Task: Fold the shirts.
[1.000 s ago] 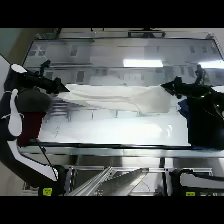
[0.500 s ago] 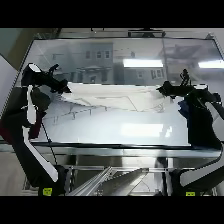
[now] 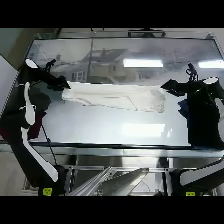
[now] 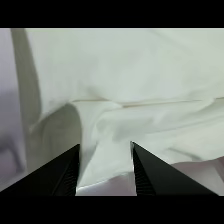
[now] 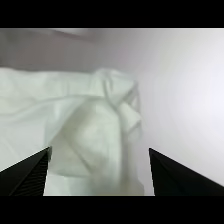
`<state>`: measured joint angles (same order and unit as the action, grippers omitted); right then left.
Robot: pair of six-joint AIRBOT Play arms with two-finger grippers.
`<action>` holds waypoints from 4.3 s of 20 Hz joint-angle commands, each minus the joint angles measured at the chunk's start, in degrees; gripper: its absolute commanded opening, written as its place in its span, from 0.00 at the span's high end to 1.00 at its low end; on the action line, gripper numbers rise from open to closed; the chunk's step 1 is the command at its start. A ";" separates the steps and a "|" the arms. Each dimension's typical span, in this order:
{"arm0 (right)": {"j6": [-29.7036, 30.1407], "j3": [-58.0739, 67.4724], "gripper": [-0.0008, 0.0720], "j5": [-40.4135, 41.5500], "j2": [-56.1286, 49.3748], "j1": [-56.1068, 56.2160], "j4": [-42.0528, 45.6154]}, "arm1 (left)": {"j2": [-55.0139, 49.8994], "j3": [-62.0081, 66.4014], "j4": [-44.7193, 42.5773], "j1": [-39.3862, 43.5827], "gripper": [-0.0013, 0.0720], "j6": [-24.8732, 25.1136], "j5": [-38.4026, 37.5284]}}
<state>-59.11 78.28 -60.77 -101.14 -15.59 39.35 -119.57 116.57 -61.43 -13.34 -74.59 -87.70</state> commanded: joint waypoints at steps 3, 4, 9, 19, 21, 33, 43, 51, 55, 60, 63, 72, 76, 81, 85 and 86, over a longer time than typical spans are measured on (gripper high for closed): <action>-4.15 0.48 0.03 -8.66 -3.02 0.44 6.93 | 4.87 0.11 0.09 -3.96 0.52 -0.09 1.18; -4.13 0.48 0.03 -8.61 -3.78 1.14 6.75 | 5.55 0.11 0.20 -4.44 0.52 -0.39 1.11; -2.32 0.50 0.17 -6.16 -7.30 5.07 -0.59 | 6.64 -0.04 9.22 -3.87 0.52 -1.81 1.81; -2.58 1.44 0.96 -13.40 -0.17 3.08 -6.03 | 6.64 -9.88 12.59 17.18 0.97 2.73 14.25; -3.82 3.48 0.96 -17.16 4.09 1.55 -5.99 | 5.77 -12.59 12.61 23.50 0.98 2.45 19.82; -11.67 11.10 0.96 -27.26 14.29 0.79 -6.08 | -9.20 3.50 13.64 46.23 0.98 -5.64 28.37; -13.77 11.10 0.96 -5.57 13.55 15.32 -12.07 | 24.06 3.45 19.02 17.46 0.96 -1.31 7.23; -12.04 12.35 0.96 61.59 -8.37 56.54 -20.55 | 37.77 -12.55 33.09 1.99 0.96 8.22 8.59; -11.19 17.90 0.02 57.70 -13.11 61.61 -6.34 | 38.62 -18.51 33.14 3.04 0.96 11.65 7.28; -11.28 18.97 0.02 30.21 -2.95 50.34 3.39 | 38.64 -19.28 33.16 4.22 0.96 13.73 8.37; -18.47 18.97 0.03 12.92 2.60 39.50 12.57 | 38.62 -19.28 33.14 4.15 0.96 13.68 8.02; -28.74 14.67 0.03 0.52 -5.99 27.26 11.76 | 38.62 -19.28 33.14 5.46 0.96 13.68 6.23; -24.65 14.69 0.03 2.10 -13.20 27.71 -1.51 | 38.62 -19.28 33.07 5.44 0.96 13.73 6.21; -23.30 14.69 0.03 3.91 -17.03 29.75 -6.08 | 38.62 -19.28 33.07 5.44 0.96 13.75 6.21; -15.56 14.93 0.70 7.63 -17.03 31.10 -18.16 | 38.62 -19.28 33.09 5.44 0.96 14.16 6.67; -13.05 15.30 0.95 7.39 -17.00 31.06 -22.60 | 38.62 -19.28 33.09 5.44 0.96 14.16 6.69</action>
<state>-78.65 93.03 -55.00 -117.99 14.94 28.69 -80.97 97.32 -28.38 -7.92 -60.55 -81.38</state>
